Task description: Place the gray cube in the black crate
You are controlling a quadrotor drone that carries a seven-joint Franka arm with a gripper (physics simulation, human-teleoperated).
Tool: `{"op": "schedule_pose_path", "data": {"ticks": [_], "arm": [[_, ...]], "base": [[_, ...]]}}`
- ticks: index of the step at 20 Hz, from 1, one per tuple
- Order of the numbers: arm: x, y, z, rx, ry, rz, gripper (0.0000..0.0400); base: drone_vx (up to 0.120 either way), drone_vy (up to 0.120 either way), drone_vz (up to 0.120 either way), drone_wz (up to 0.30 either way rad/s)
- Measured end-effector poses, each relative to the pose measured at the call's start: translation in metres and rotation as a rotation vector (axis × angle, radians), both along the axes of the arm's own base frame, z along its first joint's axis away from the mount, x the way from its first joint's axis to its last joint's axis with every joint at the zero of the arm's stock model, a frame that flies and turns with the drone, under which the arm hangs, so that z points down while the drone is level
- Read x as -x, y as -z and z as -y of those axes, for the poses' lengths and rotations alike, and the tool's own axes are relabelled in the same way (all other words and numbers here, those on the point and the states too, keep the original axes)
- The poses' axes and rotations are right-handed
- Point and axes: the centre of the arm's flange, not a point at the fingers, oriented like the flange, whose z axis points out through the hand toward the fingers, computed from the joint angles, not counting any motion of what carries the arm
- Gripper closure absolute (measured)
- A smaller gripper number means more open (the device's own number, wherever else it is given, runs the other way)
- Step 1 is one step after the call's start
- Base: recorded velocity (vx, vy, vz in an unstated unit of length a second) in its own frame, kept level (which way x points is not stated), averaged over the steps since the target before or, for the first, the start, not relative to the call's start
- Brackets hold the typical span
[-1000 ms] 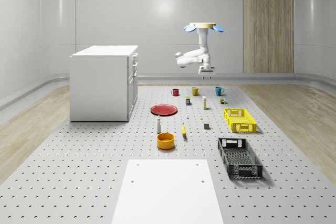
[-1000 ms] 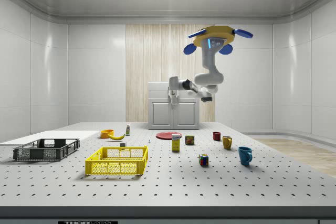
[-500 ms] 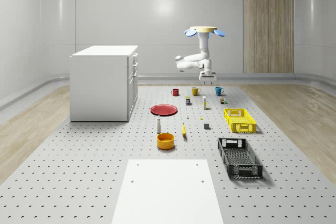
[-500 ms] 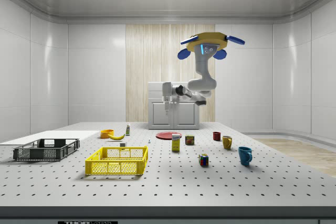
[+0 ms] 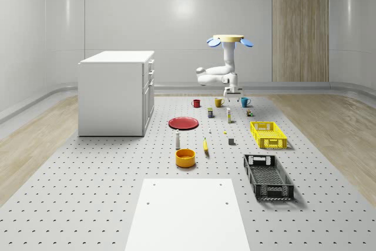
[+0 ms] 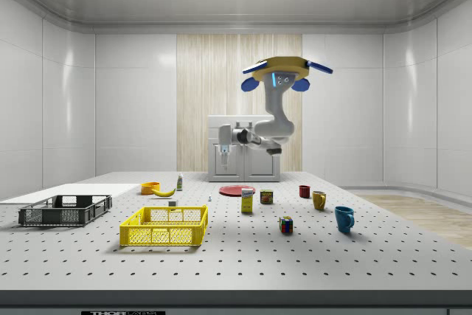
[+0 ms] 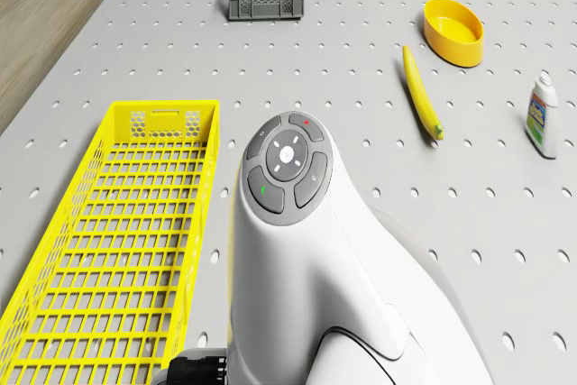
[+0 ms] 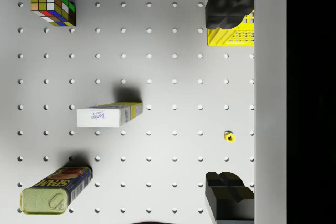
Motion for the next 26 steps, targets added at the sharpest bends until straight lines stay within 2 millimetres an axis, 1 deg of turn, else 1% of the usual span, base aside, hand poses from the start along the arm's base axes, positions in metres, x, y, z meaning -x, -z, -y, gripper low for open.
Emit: {"op": "schedule_pose_path", "data": {"ticks": [2,10,12,26], "arm": [[0.0,0.0,0.0,0.0,0.0,0.0,0.0],[0.0,0.0,0.0,0.0,0.0,0.0,0.0],[0.0,0.0,0.0,0.0,0.0,0.0,0.0],[0.0,0.0,0.0,0.0,0.0,0.0,0.0]], "base": [[0.12,-0.02,-0.12,0.0],[0.12,-0.12,-0.12,0.0],[0.12,-0.1,0.0,0.0],[0.12,0.0,0.0,0.0]]}}
